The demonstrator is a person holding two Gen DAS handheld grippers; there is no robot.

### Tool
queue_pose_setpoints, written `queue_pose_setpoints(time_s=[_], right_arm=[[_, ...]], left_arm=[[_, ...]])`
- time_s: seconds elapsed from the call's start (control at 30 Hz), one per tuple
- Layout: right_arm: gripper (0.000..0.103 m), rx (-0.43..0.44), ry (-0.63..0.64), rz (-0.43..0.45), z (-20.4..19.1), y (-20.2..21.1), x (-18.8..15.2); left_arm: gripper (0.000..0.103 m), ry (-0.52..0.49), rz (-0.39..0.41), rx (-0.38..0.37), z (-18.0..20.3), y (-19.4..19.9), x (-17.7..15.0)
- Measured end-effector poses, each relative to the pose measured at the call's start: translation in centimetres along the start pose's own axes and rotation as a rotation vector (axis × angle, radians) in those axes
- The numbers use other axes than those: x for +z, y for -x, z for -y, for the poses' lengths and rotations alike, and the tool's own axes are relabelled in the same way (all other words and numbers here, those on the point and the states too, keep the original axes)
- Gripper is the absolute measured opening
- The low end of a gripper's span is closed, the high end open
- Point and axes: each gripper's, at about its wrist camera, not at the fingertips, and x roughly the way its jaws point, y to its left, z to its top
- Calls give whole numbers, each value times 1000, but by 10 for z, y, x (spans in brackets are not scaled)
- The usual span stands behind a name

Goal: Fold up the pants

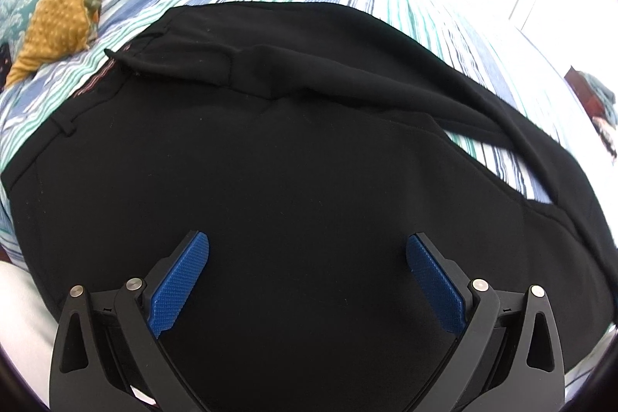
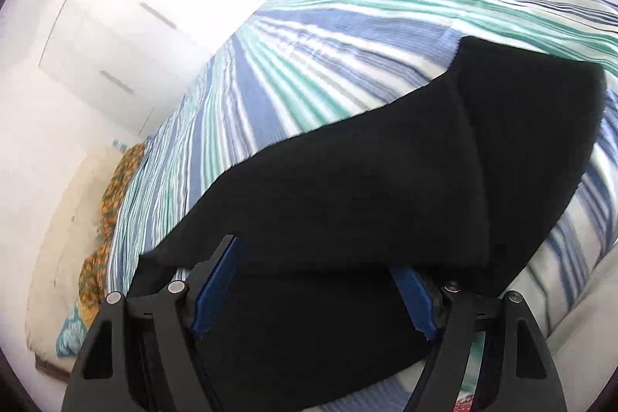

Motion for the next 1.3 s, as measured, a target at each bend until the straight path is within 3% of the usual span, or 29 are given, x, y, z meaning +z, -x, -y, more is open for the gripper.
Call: queue_pose_setpoints(time_s=[0.03, 0.07, 0.13, 0.17, 0.3, 0.47, 0.6, 0.7, 0.8, 0.87, 0.9, 0.93, 1.03, 1.13, 1.23, 1.3], right_arm=[[76, -4, -40, 11, 7, -1, 6], [67, -11, -69, 11, 13, -4, 12], [21, -71, -84, -13, 20, -11, 19], [5, -78, -87, -23, 22, -13, 21], [4, 0, -41, -2, 3, 9, 34], [4, 141, 147, 34, -51, 62, 52], [4, 239, 276, 61, -89, 105, 54], [4, 296, 355, 81, -108, 130, 49], [4, 338, 411, 88, -114, 154, 41], [4, 367, 430, 99, -114, 168, 37], [4, 378, 436, 101, -107, 176, 36], [4, 368, 438, 100, -103, 177, 37], [4, 265, 388, 50, -79, 152, 55], [4, 223, 376, 33, -70, 116, 86], [4, 298, 362, 35, -83, 96, 118], [4, 307, 375, 8, -88, 84, 130]], left_arm=[[102, -10, -2, 7, 1, -1, -1], [102, -20, -4, 16, 3, -1, -3], [102, -30, -19, 18, 5, 0, -1], [102, -30, -39, 0, 7, 4, 2], [102, 55, -64, -204, -8, 16, 40], [102, 177, -67, -317, -23, 1, 132], [102, 218, -148, -317, -16, -45, 189], [102, 256, -244, -337, -10, -77, 208], [99, 289, -290, -305, -9, -96, 218], [52, 326, -306, -296, -15, -103, 218], [5, 347, -341, -299, -18, -106, 216], [4, 382, -342, -307, -23, -101, 214], [4, 407, -195, -363, -36, -38, 215], [5, 365, 23, -382, -63, 57, 223], [7, 331, 186, -355, -87, 133, 187], [8, 362, 175, -346, -100, 145, 140]])
